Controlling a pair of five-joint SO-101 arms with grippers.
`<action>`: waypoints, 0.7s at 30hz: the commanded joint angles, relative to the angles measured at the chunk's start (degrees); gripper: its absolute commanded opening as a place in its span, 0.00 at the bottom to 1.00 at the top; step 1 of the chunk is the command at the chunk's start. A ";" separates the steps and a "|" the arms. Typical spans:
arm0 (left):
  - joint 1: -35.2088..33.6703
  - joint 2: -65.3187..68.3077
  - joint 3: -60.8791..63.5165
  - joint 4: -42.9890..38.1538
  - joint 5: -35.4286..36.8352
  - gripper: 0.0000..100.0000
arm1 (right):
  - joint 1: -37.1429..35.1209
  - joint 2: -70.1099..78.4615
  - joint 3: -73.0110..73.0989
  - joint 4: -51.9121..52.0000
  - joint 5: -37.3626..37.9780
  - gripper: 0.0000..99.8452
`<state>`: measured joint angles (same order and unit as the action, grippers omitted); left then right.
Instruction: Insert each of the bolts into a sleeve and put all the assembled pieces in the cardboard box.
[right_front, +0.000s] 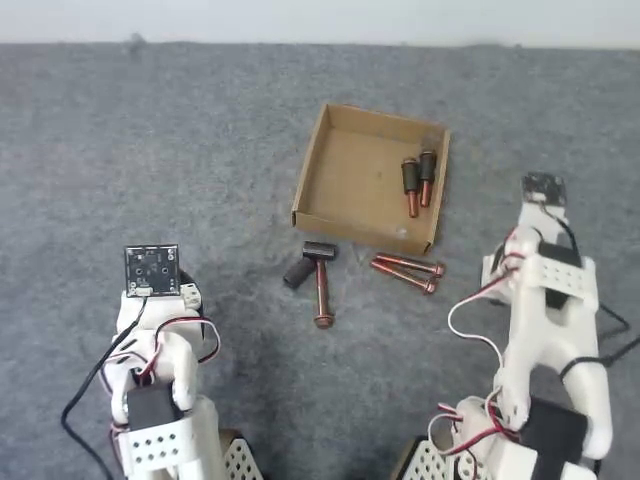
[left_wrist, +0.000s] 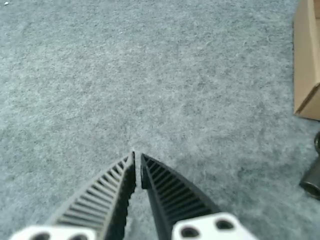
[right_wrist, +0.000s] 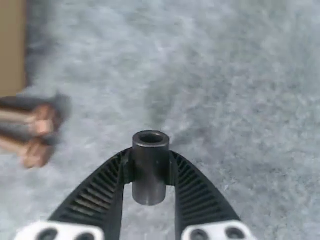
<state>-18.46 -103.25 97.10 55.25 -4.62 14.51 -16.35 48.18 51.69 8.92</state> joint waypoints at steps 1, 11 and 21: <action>0.09 -0.97 -0.66 2.90 -0.18 0.02 | 4.26 -3.30 6.33 -10.95 0.44 0.01; 6.68 -0.70 -7.87 11.43 -0.18 0.02 | 4.53 -2.86 7.91 -13.49 0.53 0.01; 18.37 11.96 -24.84 19.96 -0.09 0.02 | 4.44 -2.86 8.00 -13.67 0.53 0.01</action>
<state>-5.19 -100.97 81.45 72.04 -4.62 18.37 -16.35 56.44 39.03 8.92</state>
